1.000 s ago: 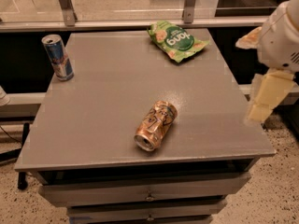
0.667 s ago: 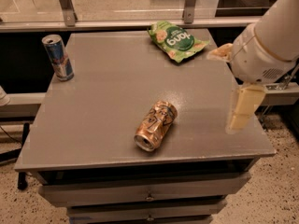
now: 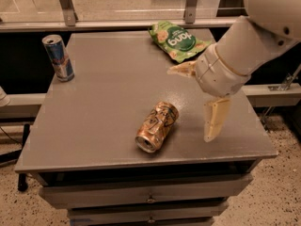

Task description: Pick orange can

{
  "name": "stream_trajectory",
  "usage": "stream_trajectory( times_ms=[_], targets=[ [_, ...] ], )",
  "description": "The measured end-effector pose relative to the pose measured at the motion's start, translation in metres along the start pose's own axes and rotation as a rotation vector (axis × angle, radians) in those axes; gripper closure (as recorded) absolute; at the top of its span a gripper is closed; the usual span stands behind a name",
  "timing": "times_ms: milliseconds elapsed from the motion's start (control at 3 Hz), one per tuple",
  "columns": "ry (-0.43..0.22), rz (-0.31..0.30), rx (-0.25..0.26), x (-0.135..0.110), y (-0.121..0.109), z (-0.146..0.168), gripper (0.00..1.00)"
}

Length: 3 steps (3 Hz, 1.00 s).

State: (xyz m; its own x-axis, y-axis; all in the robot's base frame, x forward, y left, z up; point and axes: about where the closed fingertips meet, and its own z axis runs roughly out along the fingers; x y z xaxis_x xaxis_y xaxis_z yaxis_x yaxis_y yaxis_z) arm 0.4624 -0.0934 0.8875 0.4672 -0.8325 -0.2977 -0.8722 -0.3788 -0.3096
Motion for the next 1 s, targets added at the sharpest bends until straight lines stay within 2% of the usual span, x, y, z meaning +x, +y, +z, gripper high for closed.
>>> stream_trajectory(
  times_ms=[333, 667, 1000],
  targets=[
    [-0.076, -0.105, -0.015, -0.022, 0.0, 0.02, 0.0],
    [-0.138, -0.165, -0.017, -0.044, 0.001, 0.034, 0.0],
    [-0.168, -0.195, -0.025, -0.062, 0.001, 0.049, 0.0]
  ],
)
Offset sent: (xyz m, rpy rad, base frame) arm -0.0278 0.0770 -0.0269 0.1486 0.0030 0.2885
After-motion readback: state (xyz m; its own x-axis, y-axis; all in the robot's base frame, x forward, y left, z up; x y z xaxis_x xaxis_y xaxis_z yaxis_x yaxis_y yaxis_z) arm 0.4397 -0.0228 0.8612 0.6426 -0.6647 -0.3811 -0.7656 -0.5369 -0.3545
